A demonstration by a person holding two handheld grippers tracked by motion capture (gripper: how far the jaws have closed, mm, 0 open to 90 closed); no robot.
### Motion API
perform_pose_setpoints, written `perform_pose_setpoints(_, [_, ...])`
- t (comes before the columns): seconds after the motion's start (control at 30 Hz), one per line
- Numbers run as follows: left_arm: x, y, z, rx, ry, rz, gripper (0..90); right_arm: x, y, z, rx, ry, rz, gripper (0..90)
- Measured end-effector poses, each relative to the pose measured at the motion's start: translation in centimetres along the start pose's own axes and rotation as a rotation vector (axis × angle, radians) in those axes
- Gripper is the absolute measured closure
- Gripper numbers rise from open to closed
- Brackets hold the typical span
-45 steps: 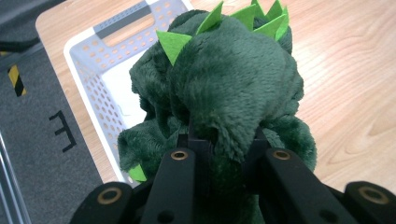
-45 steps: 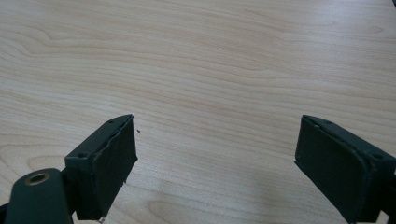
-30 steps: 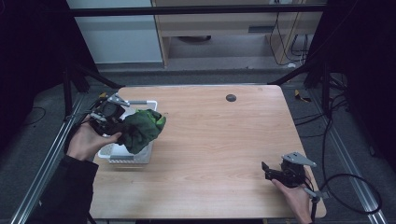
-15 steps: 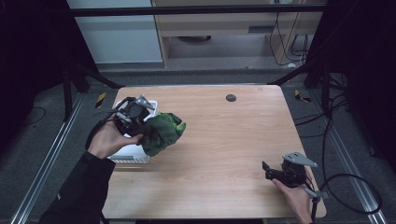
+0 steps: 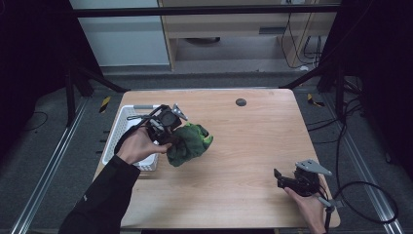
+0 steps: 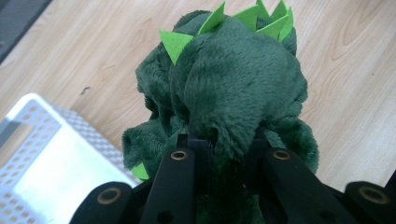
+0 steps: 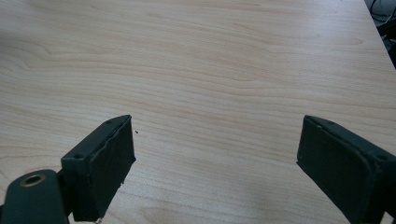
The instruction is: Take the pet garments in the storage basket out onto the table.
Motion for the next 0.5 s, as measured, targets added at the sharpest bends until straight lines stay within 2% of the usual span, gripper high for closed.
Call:
perform_pose_setpoints(0.3, [2.9, -1.3, 1.0, 0.039, 0.022, -0.054, 79.1, -0.1, -0.1, 0.1, 0.012, -0.003, -0.001, 10.6])
perform_pose_setpoints(0.5, [4.1, -1.9, 1.3, 0.066, 0.042, -0.078, 78.9, -0.1, -0.1, 0.1, 0.006, -0.009, -0.005, 10.5])
Point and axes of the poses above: each handheld gripper's, and its own axes: x roughly forward along the jaws, z roughly out of its top, y roughly to its left, the point moved 2 cm from there along x, roughly forward along the jaws, and after that the axes turned 12 degrees about -y, right-handed, at the moved point
